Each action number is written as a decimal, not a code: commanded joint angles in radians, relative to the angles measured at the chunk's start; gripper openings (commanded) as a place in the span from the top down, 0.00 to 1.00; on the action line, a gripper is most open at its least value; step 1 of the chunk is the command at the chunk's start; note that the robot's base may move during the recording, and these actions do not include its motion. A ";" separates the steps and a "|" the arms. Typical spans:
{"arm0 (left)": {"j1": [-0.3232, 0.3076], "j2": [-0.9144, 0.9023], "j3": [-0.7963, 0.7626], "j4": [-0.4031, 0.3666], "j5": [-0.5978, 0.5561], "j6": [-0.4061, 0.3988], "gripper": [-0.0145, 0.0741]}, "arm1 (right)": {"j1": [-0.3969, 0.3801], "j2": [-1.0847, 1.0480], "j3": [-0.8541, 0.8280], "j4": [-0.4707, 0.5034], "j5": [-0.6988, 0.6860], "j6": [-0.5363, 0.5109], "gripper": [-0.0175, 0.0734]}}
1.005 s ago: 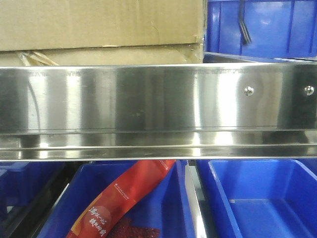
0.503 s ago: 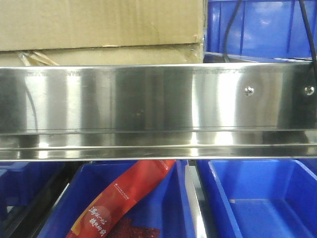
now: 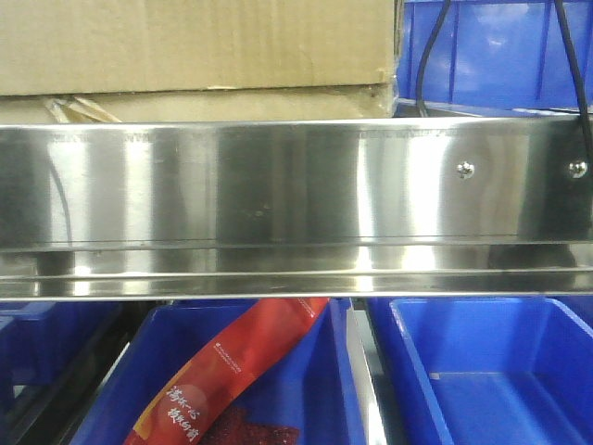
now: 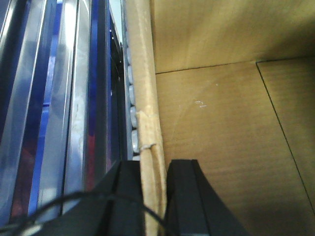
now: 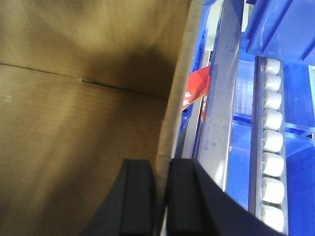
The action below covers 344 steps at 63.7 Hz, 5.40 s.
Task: Grab carton from right shelf to conveyor
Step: 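Lift the carton with both grippers and pull it off the shelf, then hold the carton in both grippers while the base drives to the conveyor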
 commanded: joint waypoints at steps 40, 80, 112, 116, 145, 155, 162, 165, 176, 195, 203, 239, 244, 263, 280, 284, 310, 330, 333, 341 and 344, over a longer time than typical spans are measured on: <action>0.004 -0.418 0.171 -0.112 0.026 -0.014 0.85 | 0.017 -0.520 0.275 -0.020 -0.007 -0.013 0.88; -0.038 -0.614 0.371 -0.306 0.026 -0.017 0.86 | 0.017 -0.756 0.641 0.062 -0.035 -0.013 0.88; -0.392 -0.497 0.307 0.097 0.026 -0.303 0.86 | 0.017 -0.694 0.641 0.067 -0.128 -0.013 0.88; -0.403 -0.488 0.281 0.107 0.026 -0.304 0.86 | 0.017 -0.694 0.641 0.067 -0.128 -0.013 0.88; -0.403 -0.483 0.269 0.127 0.026 -0.304 0.86 | 0.017 -0.693 0.641 0.067 -0.149 -0.013 0.88; -0.403 -0.483 0.269 0.133 0.026 -0.304 0.86 | 0.017 -0.693 0.641 0.067 -0.167 -0.013 0.88; -0.403 -0.483 0.269 0.133 0.026 -0.304 0.86 | 0.017 -0.693 0.641 0.067 -0.167 -0.013 0.88; -0.403 -0.481 0.269 0.133 0.019 -0.304 0.86 | 0.017 -0.693 0.641 0.067 -0.167 -0.013 0.88; -0.403 -0.481 0.269 0.133 0.007 -0.304 0.86 | 0.017 -0.693 0.641 0.067 -0.167 -0.013 0.88; -0.403 -0.481 0.269 0.133 0.007 -0.304 0.86 | 0.017 -0.693 0.641 0.067 -0.167 -0.013 0.88; -0.403 -0.481 0.269 0.133 0.007 -0.304 0.86 | 0.017 -0.693 0.641 0.067 -0.167 -0.013 0.88; -0.403 -0.481 0.269 0.133 0.007 -0.304 0.86 | 0.017 -0.693 0.641 0.067 -0.167 -0.013 0.88; -0.403 -0.481 0.269 0.133 0.007 -0.304 0.86 | 0.017 -0.693 0.641 0.067 -0.167 -0.013 0.88; -0.403 -0.481 0.269 0.133 0.007 -0.304 0.86 | 0.017 -0.693 0.641 0.067 -0.167 -0.013 0.88; -0.403 -0.481 0.269 0.133 0.007 -0.304 0.86 | 0.017 -0.693 0.641 0.067 -0.167 -0.013 0.88; -0.403 -0.481 0.269 0.133 0.007 -0.304 0.86 | 0.017 -0.693 0.641 0.067 -0.167 -0.013 0.88; -0.403 -0.481 0.269 0.133 0.007 -0.304 0.86 | 0.017 -0.693 0.641 0.067 -0.167 -0.013 0.88; -0.403 -0.481 0.269 0.133 0.007 -0.304 0.86 | 0.017 -0.693 0.641 0.067 -0.167 -0.013 0.88; -0.403 -0.481 0.269 0.133 0.007 -0.304 0.86 | 0.017 -0.693 0.641 0.067 -0.167 -0.013 0.88; -0.403 -0.481 0.269 0.133 0.007 -0.304 0.86 | 0.017 -0.693 0.641 0.067 -0.167 -0.013 0.88; -0.403 -0.481 0.269 0.133 0.007 -0.304 0.86 | 0.017 -0.693 0.641 0.067 -0.167 -0.013 0.88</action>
